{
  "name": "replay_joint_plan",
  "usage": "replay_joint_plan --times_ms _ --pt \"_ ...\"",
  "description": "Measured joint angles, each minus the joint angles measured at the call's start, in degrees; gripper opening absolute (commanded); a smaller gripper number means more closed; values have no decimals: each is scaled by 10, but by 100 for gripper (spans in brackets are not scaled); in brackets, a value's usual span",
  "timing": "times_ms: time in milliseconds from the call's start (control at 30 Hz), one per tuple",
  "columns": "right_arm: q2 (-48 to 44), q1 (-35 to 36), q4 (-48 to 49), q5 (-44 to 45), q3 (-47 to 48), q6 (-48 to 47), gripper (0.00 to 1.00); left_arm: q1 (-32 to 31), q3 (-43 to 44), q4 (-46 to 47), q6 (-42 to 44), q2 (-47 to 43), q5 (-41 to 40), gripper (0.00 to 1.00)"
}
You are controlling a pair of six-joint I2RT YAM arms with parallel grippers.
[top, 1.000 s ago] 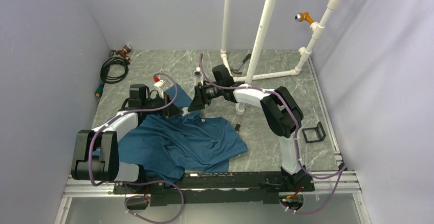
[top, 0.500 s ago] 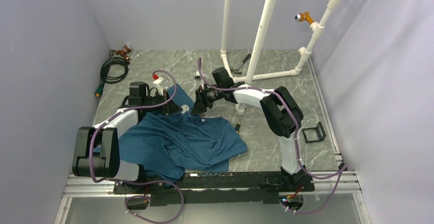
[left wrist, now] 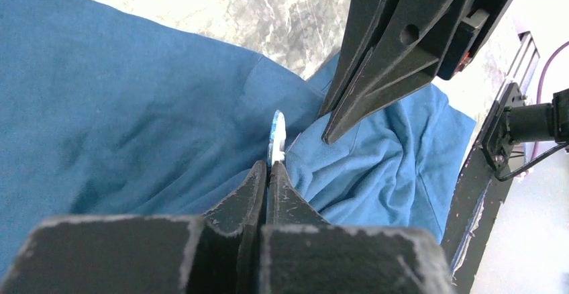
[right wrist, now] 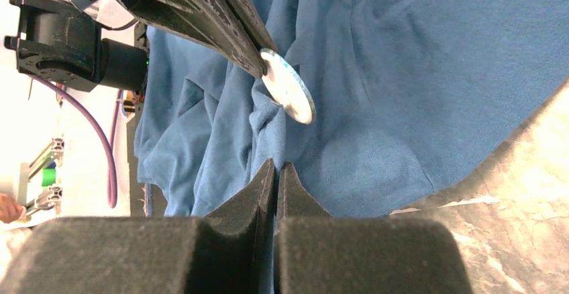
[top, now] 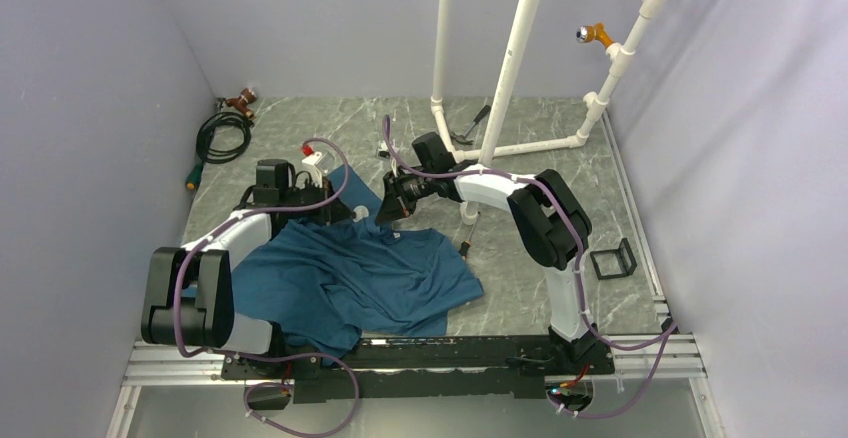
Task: Remove the brooch from the garment
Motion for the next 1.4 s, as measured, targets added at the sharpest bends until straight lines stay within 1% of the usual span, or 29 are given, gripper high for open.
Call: replay_joint_plan --times_ms 367,667,700,733,833,900,933,967,1033,1133,1233,1400 --pt "0 -4 0 -5 1 0 0 -15 21 -53 61 21 -40 0" --pt "-5 -7 -2 -10 1 -9 0 -13 32 -88 83 32 -68 0" --pt "-7 -7 -2 -10 1 -11 1 -11 32 -90 83 32 -68 0" --pt "-8 -7 -2 -10 1 -13 3 -10 32 -92 82 32 -68 0" --pt "-12 -7 -4 -9 0 -21 13 1 32 -94 76 29 -66 0" --pt "-14 -7 -6 -9 -2 -29 18 14 33 -94 68 21 -61 0" --pt "-15 -7 -8 -8 -2 -32 21 24 35 -95 64 16 -56 0" --pt "-18 -7 -9 -7 -3 -36 27 31 38 -95 60 13 -52 0" --pt "-22 -7 -11 -5 -4 -40 45 52 48 -96 46 7 -40 0" --pt "-31 -7 -15 1 -5 -48 65 73 62 -95 31 1 -19 0" --pt "-44 -7 -17 4 -5 -61 70 79 74 -98 18 -9 13 0" --pt "-76 -7 -17 0 -6 -76 71 79 84 -104 -3 -42 87 0"
